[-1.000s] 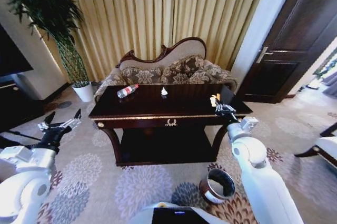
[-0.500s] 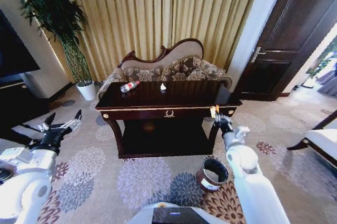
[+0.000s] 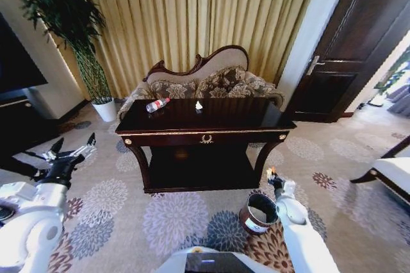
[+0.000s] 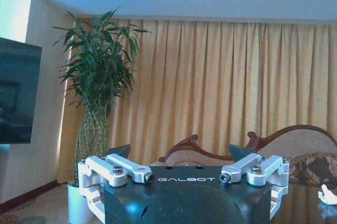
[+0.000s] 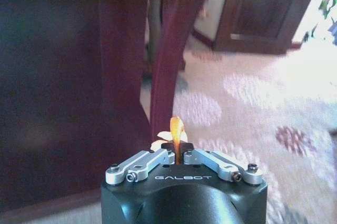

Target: Move to the front of the table and place the trash on the table into the trash bin.

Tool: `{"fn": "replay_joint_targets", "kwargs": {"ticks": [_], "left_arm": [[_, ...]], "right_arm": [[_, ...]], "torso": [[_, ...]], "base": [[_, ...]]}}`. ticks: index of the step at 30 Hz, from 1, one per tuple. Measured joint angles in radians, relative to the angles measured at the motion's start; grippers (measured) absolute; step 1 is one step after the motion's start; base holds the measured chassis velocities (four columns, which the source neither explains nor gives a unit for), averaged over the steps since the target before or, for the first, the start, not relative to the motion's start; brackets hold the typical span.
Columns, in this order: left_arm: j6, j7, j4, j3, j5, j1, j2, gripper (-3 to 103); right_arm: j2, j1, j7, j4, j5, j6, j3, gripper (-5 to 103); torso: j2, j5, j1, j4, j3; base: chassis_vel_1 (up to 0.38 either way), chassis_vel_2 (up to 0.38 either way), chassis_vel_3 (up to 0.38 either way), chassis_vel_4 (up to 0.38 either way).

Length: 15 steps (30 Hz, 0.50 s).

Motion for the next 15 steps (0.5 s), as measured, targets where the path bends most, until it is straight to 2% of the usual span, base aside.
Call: {"fn": "replay_joint_targets", "kwargs": {"ticks": [10, 13, 14, 15], "left_arm": [[0.0, 0.0, 0.003, -0.007, 0.0, 0.005, 0.005, 100], [0.0, 0.0, 0.002, -0.016, -0.002, 0.005, 0.012, 100], [0.0, 0.0, 0.002, -0.016, -0.002, 0.005, 0.012, 100], [0.0, 0.0, 0.001, -0.016, -0.002, 0.005, 0.013, 100]], "right_arm": [[0.038, 0.014, 0.0, -0.108, -0.045, 0.048, -0.008, 1], [0.042, 0.012, 0.0, -0.108, -0.048, 0.053, -0.01, 15], [0.042, 0.012, 0.0, -0.108, -0.048, 0.053, -0.01, 15], [0.043, 0.012, 0.0, -0.108, -0.048, 0.053, -0.011, 21]], "torso": [[0.0, -0.0003, 0.0, 0.0001, 0.0], [0.0, -0.0004, 0.0, 0.0, 0.0], [0.0, -0.0004, 0.0, 0.0, 0.0], [0.0, -0.0004, 0.0, 0.0, 0.0]], "base": [[0.0, 0.0, 0.0, 0.0], [0.0, 0.0, 0.0, 0.0], [0.0, 0.0, 0.0, 0.0], [0.0, 0.0, 0.0, 0.0]]}}
